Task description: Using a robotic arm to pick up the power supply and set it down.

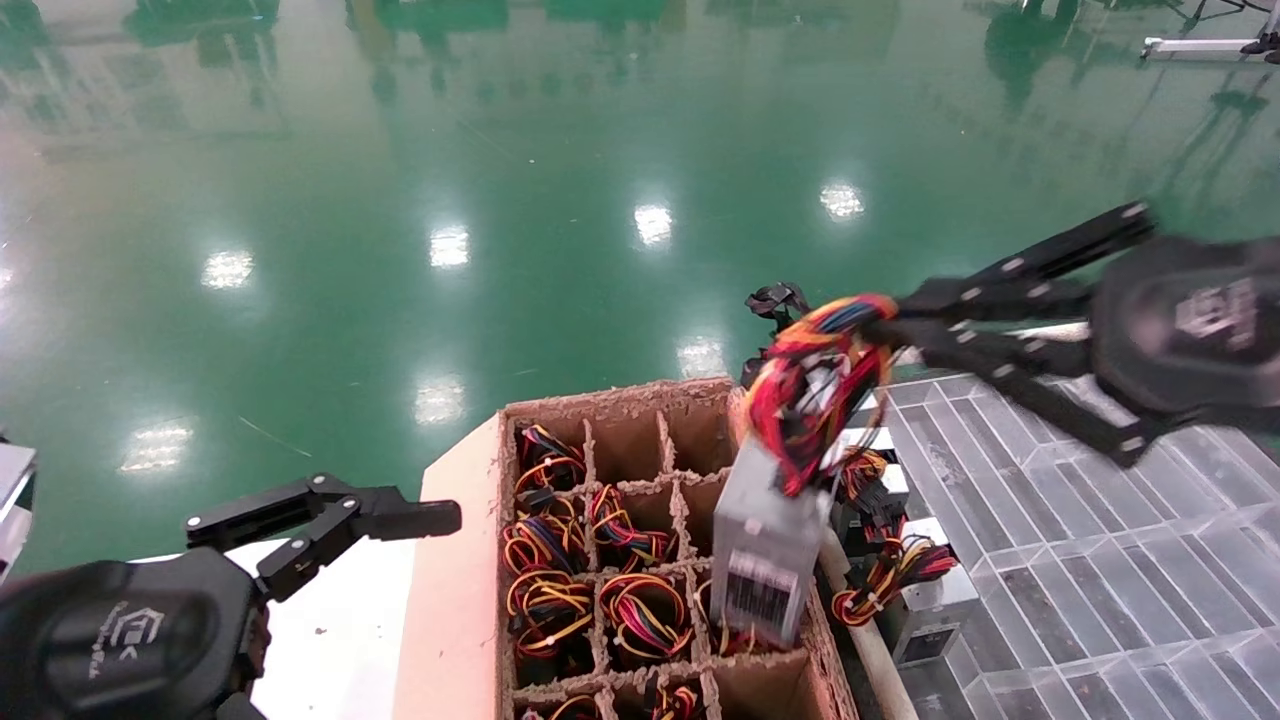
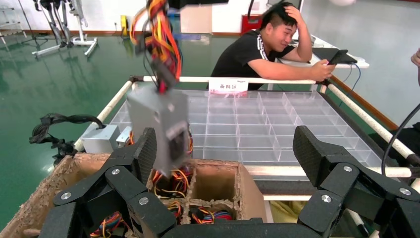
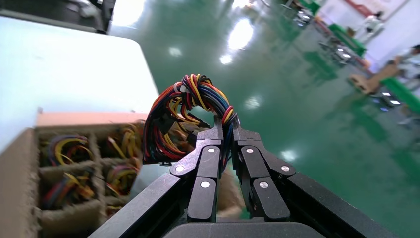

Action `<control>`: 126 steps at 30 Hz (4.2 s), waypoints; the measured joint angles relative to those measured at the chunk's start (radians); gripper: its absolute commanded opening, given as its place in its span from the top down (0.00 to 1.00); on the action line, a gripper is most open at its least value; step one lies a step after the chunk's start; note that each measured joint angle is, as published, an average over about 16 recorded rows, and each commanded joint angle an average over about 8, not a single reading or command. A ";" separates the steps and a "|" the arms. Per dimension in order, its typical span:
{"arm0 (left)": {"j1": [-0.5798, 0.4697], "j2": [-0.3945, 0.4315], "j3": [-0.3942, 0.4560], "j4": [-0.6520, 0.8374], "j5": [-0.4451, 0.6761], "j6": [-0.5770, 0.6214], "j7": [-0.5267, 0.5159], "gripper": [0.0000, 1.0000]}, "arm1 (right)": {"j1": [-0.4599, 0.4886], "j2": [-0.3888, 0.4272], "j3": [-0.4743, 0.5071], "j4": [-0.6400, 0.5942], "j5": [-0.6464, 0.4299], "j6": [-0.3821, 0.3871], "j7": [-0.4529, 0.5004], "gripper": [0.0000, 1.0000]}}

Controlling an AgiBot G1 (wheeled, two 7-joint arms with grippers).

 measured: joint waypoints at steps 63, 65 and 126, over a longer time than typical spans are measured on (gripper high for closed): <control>0.000 0.000 0.001 0.000 -0.001 0.000 0.001 0.00 | -0.049 0.200 -0.318 -0.141 0.009 -0.069 -0.273 1.00; 0.000 0.000 0.001 0.000 -0.001 0.000 0.001 0.00 | -0.047 0.189 -0.330 -0.153 0.008 -0.069 -0.278 1.00; 0.000 -0.001 0.002 0.001 -0.001 -0.001 0.001 0.00 | -0.285 0.158 -0.385 -0.329 0.359 -0.064 -0.313 0.00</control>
